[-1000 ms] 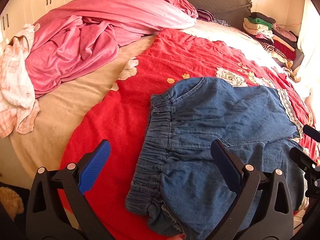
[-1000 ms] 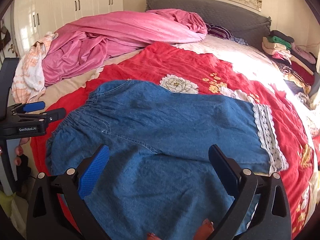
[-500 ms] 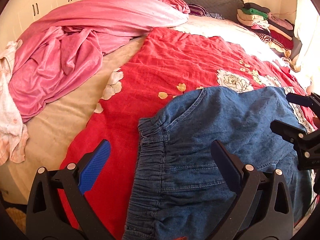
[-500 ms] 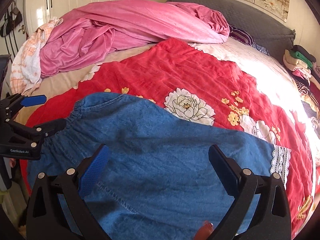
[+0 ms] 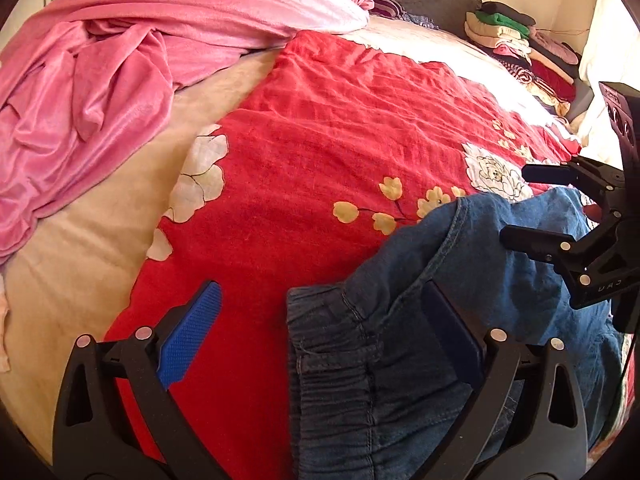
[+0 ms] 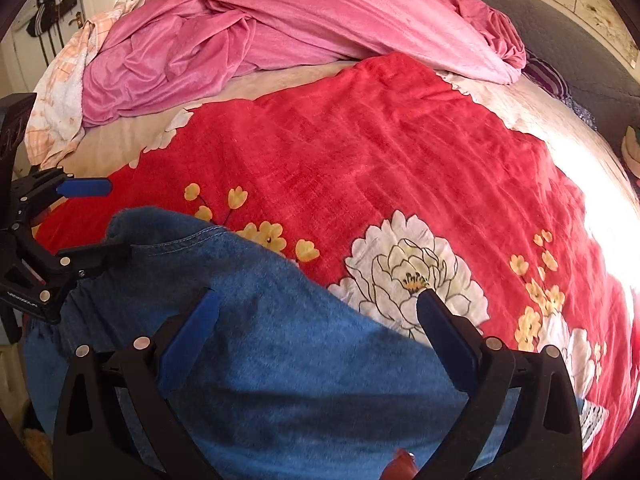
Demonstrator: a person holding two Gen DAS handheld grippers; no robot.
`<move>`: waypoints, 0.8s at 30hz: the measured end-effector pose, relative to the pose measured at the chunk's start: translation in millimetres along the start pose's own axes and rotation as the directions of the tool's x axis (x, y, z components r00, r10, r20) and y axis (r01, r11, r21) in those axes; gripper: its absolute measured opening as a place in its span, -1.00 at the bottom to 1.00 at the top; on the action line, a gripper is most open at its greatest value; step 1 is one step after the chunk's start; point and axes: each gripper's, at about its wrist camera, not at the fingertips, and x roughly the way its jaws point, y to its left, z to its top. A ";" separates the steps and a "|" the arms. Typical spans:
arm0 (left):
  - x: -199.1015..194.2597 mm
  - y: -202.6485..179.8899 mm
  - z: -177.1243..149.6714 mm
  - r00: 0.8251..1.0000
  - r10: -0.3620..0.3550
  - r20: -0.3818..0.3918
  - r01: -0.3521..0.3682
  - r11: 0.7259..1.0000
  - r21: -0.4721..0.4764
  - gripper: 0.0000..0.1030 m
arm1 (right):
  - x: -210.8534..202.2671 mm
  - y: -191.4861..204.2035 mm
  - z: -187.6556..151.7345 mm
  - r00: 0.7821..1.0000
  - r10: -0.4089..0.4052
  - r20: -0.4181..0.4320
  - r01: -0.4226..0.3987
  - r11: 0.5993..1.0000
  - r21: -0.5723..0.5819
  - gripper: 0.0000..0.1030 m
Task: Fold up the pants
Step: 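Grasp the waistband with the left tool while the right tool grasps the denim leg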
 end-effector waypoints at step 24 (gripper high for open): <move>-12.0 -24.0 -3.3 0.979 -0.196 0.048 0.189 0.974 0.122 -0.43 | -79.7 39.8 -36.9 0.967 0.190 0.169 -0.182 0.981 -0.060 -0.78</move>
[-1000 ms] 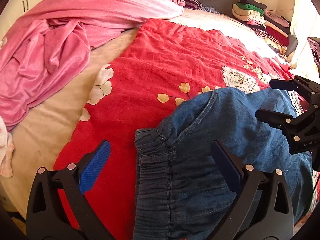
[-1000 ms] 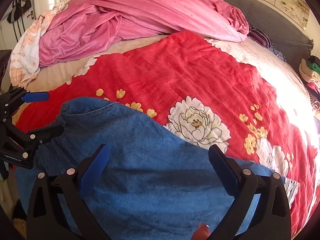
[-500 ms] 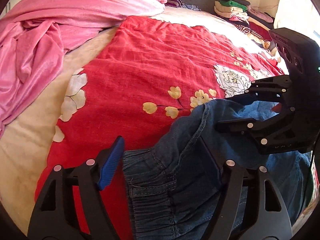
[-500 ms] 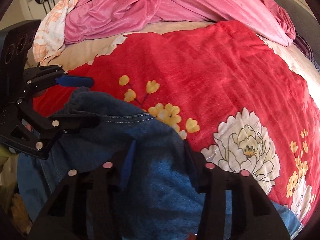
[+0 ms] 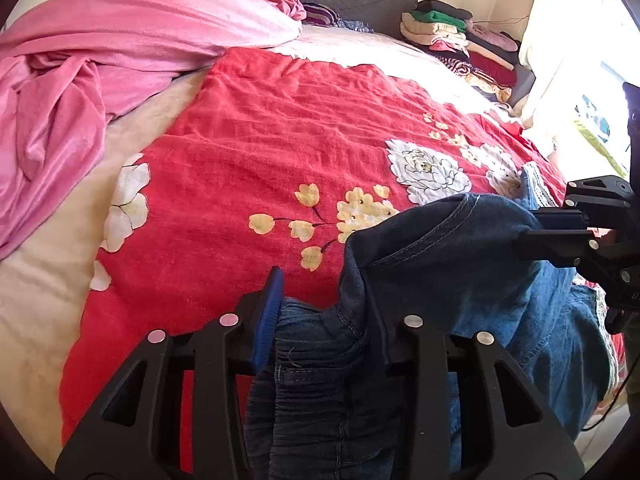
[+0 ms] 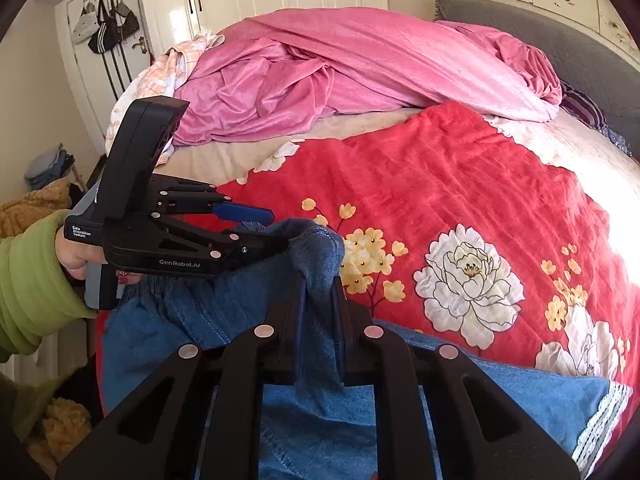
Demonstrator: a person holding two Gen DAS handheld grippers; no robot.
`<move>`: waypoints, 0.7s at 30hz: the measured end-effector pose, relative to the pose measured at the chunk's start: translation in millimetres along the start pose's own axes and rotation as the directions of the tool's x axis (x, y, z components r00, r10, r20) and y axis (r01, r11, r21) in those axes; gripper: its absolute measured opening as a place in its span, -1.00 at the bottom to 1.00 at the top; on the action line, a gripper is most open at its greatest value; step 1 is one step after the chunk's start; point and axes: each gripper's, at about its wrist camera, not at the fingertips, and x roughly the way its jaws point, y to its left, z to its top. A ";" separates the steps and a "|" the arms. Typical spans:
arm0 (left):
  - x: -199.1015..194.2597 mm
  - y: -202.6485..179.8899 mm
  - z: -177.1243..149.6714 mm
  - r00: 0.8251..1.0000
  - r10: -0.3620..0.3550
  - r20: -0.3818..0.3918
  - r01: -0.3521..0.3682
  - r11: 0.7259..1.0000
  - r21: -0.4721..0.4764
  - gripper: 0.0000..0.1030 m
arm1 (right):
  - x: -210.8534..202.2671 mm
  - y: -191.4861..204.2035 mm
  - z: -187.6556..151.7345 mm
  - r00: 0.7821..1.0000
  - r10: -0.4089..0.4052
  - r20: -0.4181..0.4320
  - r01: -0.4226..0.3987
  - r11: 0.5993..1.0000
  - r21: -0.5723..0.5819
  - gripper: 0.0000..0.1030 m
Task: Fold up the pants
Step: 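Grasp the waistband with the left tool while the right tool grasps the denim leg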
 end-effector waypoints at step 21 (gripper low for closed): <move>-121.9 -53.2 -93.3 0.984 0.023 0.177 -0.032 0.998 0.048 -0.52 | -90.8 80.2 -78.8 0.988 -0.053 0.144 0.048 0.998 0.037 -0.79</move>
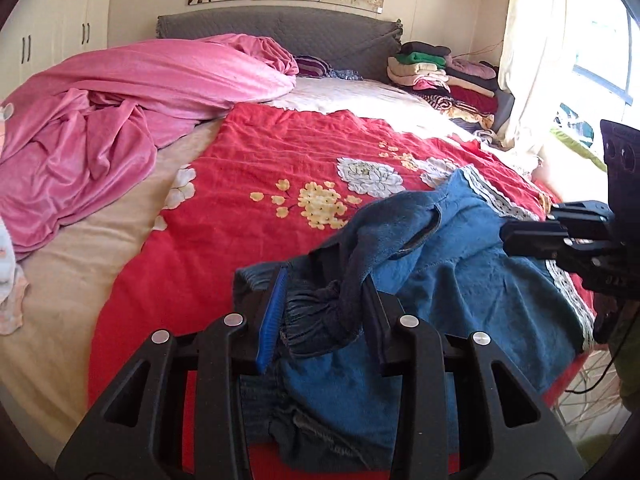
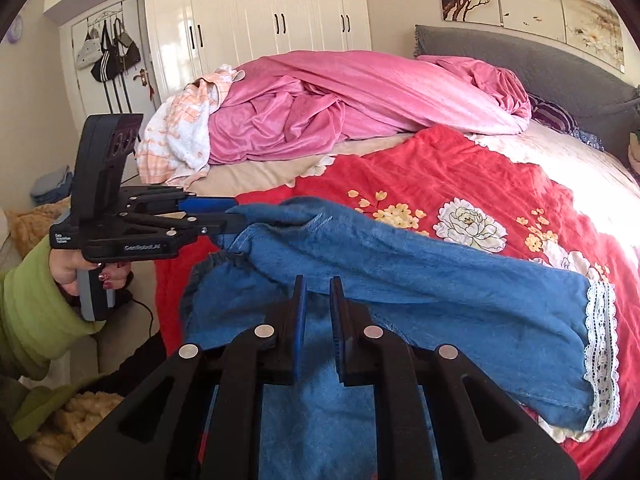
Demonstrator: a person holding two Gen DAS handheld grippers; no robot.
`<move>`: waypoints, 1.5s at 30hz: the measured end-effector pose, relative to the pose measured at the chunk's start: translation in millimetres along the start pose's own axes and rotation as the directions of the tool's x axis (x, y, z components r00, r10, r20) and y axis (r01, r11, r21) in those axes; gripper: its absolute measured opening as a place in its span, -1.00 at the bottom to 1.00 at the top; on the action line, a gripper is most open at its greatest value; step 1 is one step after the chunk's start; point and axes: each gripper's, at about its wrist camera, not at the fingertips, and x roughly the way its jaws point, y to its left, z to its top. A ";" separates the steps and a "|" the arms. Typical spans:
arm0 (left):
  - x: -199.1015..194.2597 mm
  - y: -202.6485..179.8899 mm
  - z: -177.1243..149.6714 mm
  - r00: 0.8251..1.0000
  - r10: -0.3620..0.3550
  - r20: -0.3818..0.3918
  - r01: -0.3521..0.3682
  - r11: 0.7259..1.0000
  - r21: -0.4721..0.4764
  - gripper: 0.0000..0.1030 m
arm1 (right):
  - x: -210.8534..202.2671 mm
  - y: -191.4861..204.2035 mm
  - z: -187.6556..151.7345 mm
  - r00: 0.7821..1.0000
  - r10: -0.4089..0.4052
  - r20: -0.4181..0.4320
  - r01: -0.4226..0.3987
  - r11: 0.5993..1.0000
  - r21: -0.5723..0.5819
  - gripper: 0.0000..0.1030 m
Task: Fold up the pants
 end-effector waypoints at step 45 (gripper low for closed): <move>-26.2 36.7 -36.3 0.996 -0.091 -0.012 0.089 0.986 -0.144 -0.85 | 9.5 58.7 -28.7 0.991 0.075 -0.109 -0.093 0.981 -0.170 -0.83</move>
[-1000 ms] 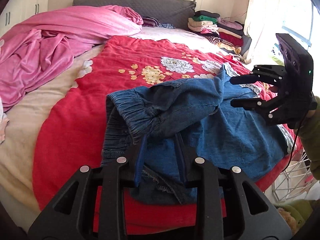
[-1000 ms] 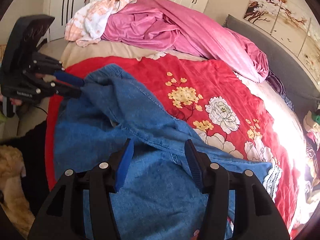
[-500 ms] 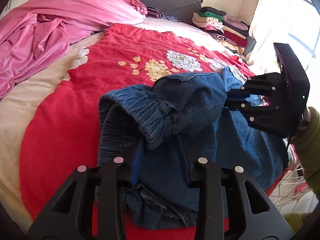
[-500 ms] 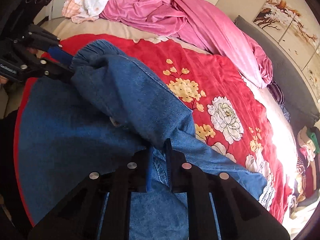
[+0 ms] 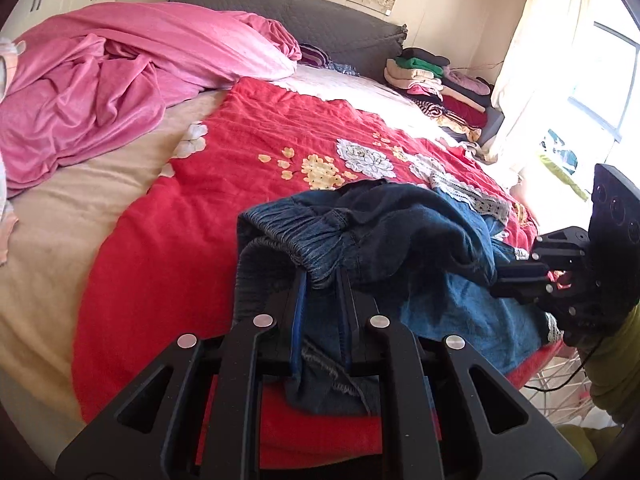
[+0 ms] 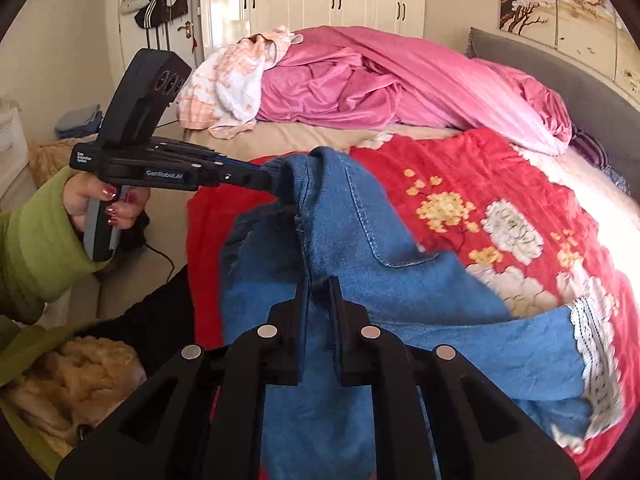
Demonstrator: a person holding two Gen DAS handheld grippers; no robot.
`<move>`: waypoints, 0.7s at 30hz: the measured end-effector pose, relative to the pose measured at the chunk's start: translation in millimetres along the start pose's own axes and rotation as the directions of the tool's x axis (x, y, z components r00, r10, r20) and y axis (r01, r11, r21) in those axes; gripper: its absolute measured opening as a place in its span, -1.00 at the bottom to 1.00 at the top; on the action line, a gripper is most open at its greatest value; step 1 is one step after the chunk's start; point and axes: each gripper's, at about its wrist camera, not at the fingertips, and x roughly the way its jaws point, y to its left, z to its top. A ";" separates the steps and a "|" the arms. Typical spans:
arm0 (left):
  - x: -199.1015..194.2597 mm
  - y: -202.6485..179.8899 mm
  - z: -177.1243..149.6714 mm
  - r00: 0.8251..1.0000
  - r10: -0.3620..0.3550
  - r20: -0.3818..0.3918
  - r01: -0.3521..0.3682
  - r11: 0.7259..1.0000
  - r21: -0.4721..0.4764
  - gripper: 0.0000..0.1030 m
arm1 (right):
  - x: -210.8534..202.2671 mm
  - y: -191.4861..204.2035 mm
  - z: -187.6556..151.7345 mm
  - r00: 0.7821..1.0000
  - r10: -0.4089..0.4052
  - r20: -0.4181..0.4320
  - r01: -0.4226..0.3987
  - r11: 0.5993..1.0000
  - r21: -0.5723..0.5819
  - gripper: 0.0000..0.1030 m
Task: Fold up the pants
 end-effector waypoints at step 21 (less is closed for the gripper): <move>-40.1 6.0 -15.2 0.996 0.070 0.063 -0.067 0.997 -0.049 -0.84 | 30.0 49.3 -48.5 0.991 0.108 -0.079 -0.096 0.985 0.142 -0.73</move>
